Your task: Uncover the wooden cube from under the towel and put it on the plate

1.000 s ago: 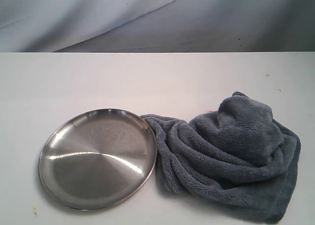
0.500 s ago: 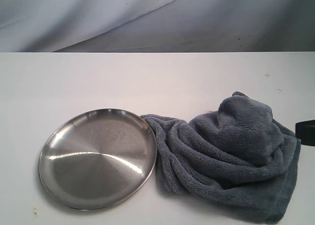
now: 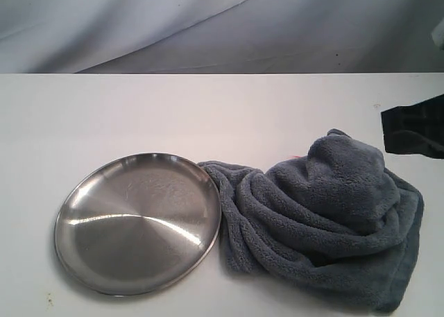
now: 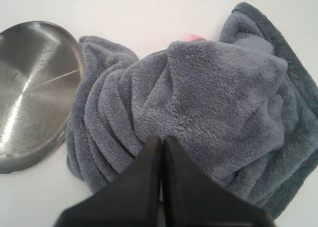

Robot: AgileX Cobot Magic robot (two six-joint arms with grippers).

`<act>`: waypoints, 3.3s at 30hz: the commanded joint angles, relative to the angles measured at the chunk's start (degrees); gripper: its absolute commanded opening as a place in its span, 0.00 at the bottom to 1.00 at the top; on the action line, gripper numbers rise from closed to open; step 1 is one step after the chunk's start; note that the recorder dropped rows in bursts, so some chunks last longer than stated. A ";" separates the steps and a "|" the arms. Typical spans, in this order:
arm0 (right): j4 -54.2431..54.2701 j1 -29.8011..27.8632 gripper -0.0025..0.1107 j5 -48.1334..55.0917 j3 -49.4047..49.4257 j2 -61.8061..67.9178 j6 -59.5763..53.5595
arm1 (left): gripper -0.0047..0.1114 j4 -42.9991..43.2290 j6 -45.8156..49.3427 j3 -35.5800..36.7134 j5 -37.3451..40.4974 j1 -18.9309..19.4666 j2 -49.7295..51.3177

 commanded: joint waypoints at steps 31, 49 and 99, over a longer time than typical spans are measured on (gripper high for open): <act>-21.05 22.67 0.02 -5.36 -15.23 26.47 23.23 | 0.04 -0.10 -0.14 0.25 -0.18 -0.28 -0.24; -25.24 16.40 0.02 -5.72 -30.00 40.13 26.29 | 0.04 -0.10 -0.14 0.25 -0.18 -0.28 -0.24; -3.28 40.46 0.02 19.12 -40.61 46.18 5.44 | 0.04 -0.10 -0.14 0.25 -0.18 -0.28 -0.24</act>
